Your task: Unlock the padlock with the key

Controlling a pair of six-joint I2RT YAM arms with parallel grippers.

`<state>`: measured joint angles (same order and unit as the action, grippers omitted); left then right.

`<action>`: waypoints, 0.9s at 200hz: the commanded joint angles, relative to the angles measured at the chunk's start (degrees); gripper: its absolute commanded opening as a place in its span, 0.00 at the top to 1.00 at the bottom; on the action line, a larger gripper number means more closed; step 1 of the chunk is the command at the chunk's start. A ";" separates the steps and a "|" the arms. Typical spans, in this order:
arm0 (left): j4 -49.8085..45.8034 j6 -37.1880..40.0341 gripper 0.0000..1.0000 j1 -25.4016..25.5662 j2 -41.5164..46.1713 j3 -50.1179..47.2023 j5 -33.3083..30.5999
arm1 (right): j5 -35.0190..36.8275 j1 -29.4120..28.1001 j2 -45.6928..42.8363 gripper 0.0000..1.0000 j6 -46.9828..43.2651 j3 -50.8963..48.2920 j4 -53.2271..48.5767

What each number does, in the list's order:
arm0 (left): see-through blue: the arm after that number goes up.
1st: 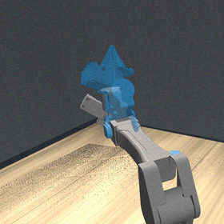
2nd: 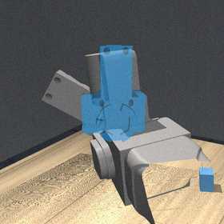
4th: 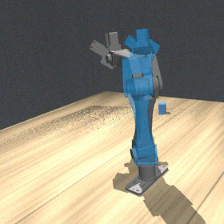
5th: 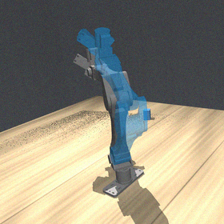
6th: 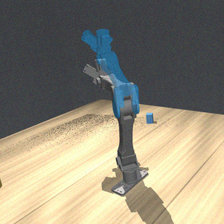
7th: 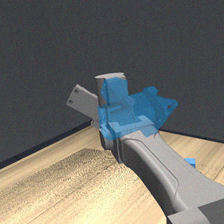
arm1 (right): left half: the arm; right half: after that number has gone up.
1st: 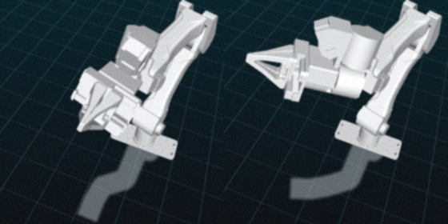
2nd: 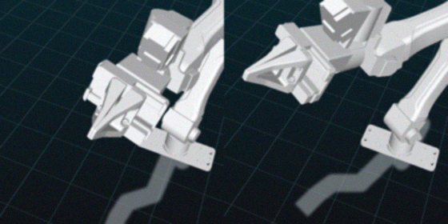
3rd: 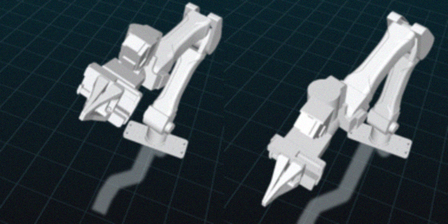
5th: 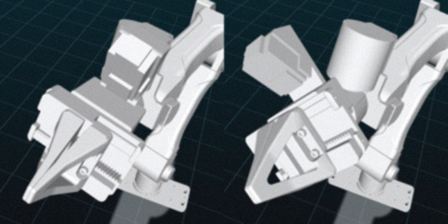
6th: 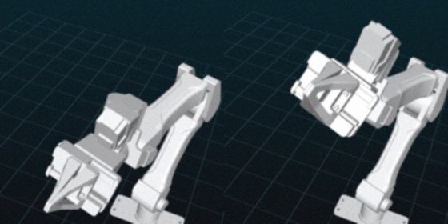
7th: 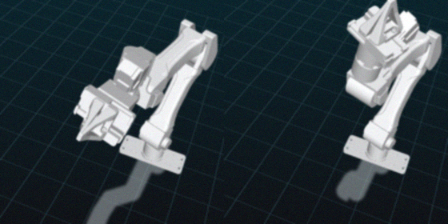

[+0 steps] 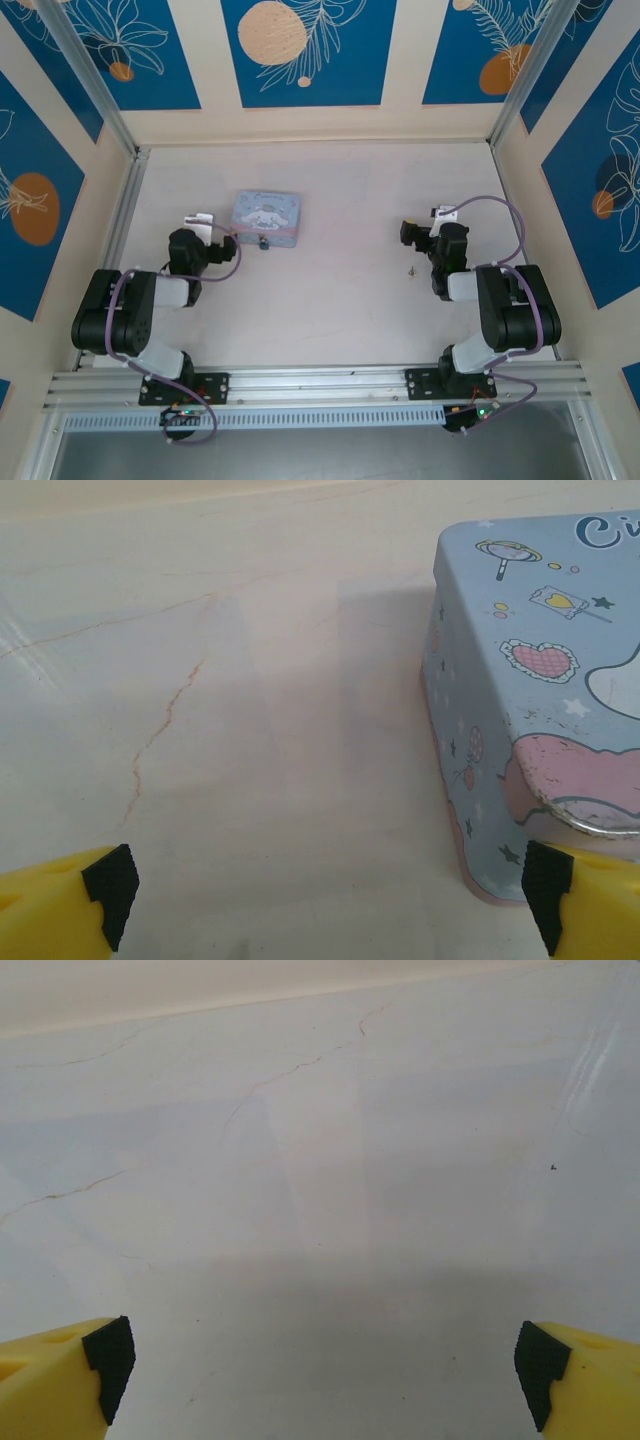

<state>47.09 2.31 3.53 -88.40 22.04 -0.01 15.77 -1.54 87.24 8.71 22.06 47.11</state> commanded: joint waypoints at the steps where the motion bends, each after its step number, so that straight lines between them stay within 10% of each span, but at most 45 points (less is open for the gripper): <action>1: 0.01 0.24 0.00 -0.63 0.31 1.25 0.89 | -0.90 0.54 -0.05 0.00 -0.36 0.50 1.57; 55: -20.60 -2.20 0.00 -0.56 12.51 7.18 -3.11 | 8.39 -2.75 -9.69 0.00 0.22 8.15 -20.10; 94: -36.06 -10.93 0.00 -0.61 15.60 16.20 -6.74 | 15.06 -1.61 -15.62 0.00 23.50 21.59 -51.99; 180: -68.37 -25.71 0.00 0.65 -14.96 57.16 19.46 | -18.60 -6.16 -25.23 0.01 26.03 24.21 -71.81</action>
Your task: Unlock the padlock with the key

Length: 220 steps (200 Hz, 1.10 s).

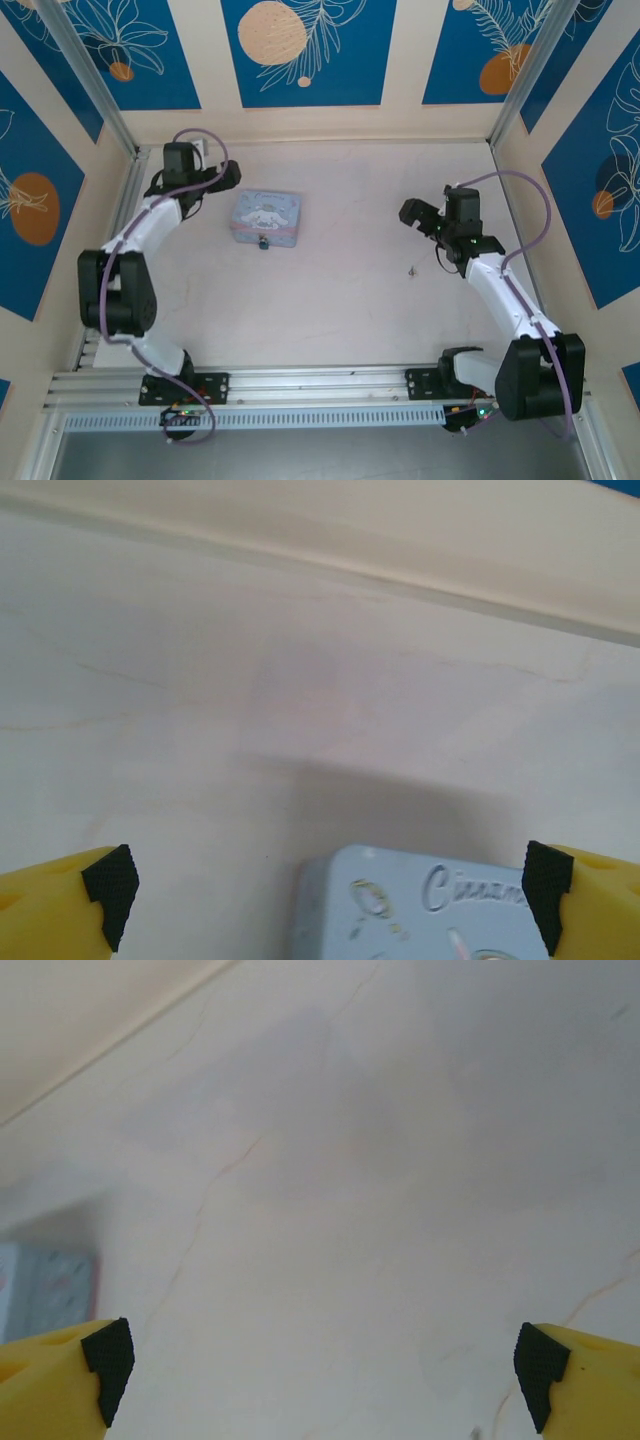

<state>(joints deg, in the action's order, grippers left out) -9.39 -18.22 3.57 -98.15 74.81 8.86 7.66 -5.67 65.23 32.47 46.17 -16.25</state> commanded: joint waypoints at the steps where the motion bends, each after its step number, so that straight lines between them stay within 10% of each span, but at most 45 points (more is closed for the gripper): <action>1: -11.88 -5.35 0.00 0.67 -5.39 4.48 10.79 | -10.57 -2.04 -3.33 0.01 2.35 0.08 -8.53; 124: 2.28 -16.97 0.00 21.81 -0.42 -8.99 11.76 | -13.68 -4.72 -6.45 0.00 8.33 -4.40 -7.47; 220: 2.16 -23.95 0.00 22.52 21.01 -26.88 1.33 | -9.03 -4.90 8.99 0.03 11.31 5.08 -14.34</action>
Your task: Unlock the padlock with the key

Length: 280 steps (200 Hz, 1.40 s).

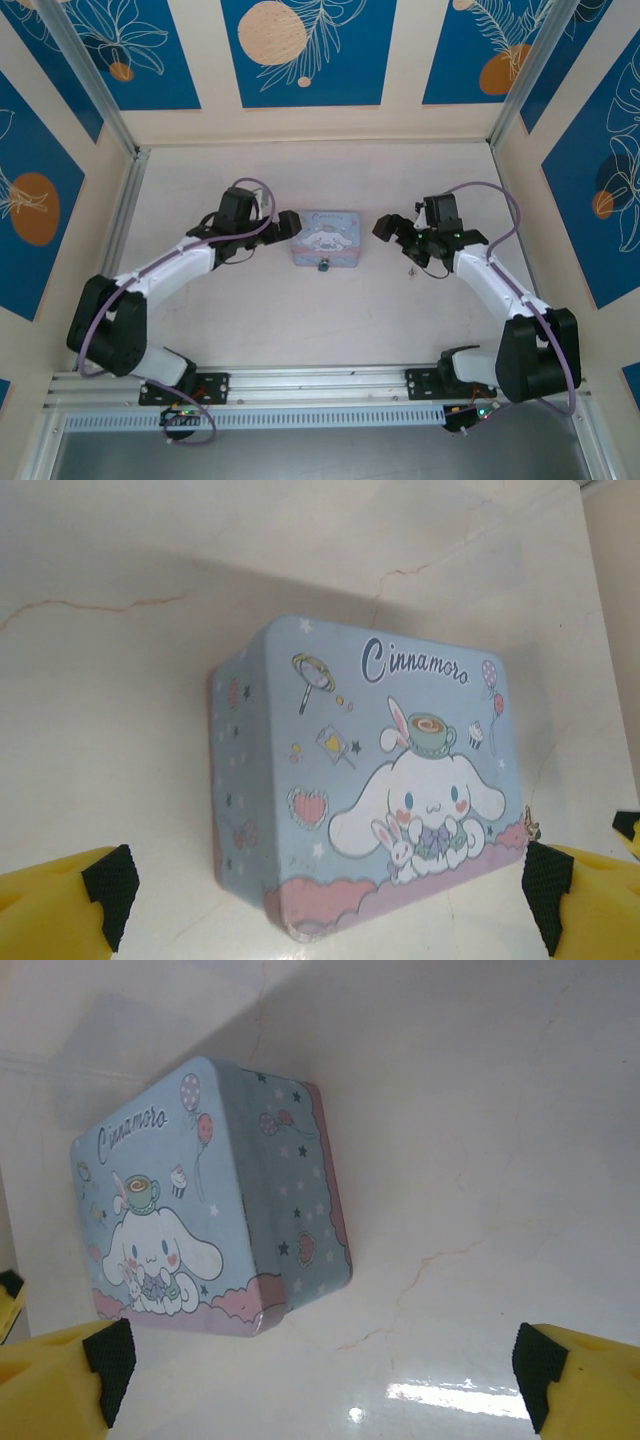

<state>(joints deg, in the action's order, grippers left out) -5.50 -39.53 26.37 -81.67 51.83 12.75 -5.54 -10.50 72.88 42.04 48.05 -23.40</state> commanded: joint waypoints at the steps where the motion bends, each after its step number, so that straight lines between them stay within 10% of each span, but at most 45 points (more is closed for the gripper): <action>1: -1.76 -2.74 0.00 -0.27 4.82 -4.10 -2.56 | 4.55 -0.01 1.36 0.04 1.77 3.24 -7.54; 81: -3.00 -5.54 0.00 1.75 10.54 -8.54 0.30 | 12.75 5.31 11.42 0.38 -5.57 4.16 -15.05; 179: -3.32 -5.38 0.00 5.10 5.74 -6.92 1.00 | 15.23 5.93 19.98 0.43 -8.81 3.98 -12.65; 280: -3.56 -6.15 0.00 8.67 3.09 -5.69 -0.36 | 9.49 3.55 13.60 1.00 -7.86 -0.14 -10.57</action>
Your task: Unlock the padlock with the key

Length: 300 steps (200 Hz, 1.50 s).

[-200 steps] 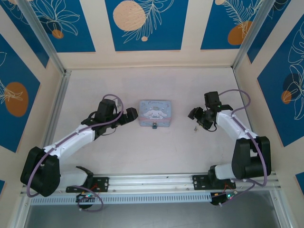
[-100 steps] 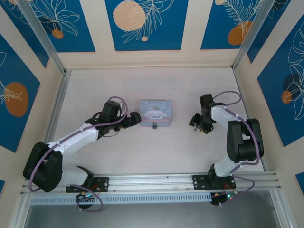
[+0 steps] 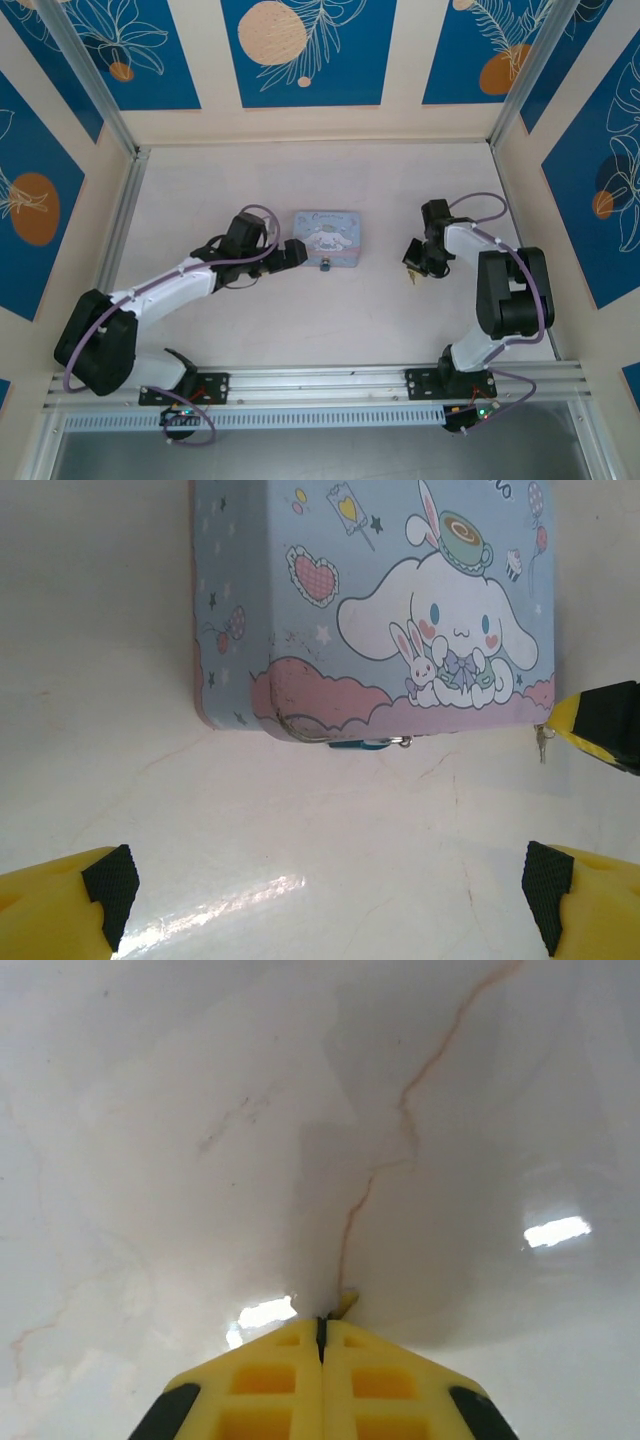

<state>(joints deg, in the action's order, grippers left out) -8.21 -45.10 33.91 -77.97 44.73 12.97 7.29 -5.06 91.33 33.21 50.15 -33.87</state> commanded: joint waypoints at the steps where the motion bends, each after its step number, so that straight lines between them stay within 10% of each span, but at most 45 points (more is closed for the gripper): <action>1: -0.85 -0.54 0.00 1.19 -0.60 1.41 -0.58 | -3.43 -2.02 -5.11 1.00 1.02 -2.38 -0.08; 81: 1.72 -3.75 0.00 3.99 1.44 -0.27 -2.05 | -0.23 -21.13 -24.34 1.00 13.32 -11.33 -2.62; 102: 2.06 -4.02 0.00 4.38 2.09 -1.04 -2.32 | 1.65 -17.92 -23.84 0.54 12.52 -11.21 -3.55; 123: 1.73 -3.90 0.00 4.50 2.58 -1.57 -2.43 | 1.74 -11.96 -20.95 0.38 9.06 -8.15 -4.28; 167: 1.76 -4.08 0.00 4.59 3.94 -2.59 -2.77 | 2.24 -3.56 -7.65 0.44 1.66 2.50 -6.22; 300: 1.59 -3.90 0.00 4.60 5.15 -2.81 -2.60 | 4.41 -3.61 7.93 0.57 -1.60 7.18 -5.95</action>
<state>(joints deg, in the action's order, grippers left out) -6.83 -48.58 37.80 -73.58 42.41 10.81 11.94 -8.49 97.73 32.27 56.93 -39.22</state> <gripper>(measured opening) 0.999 0.453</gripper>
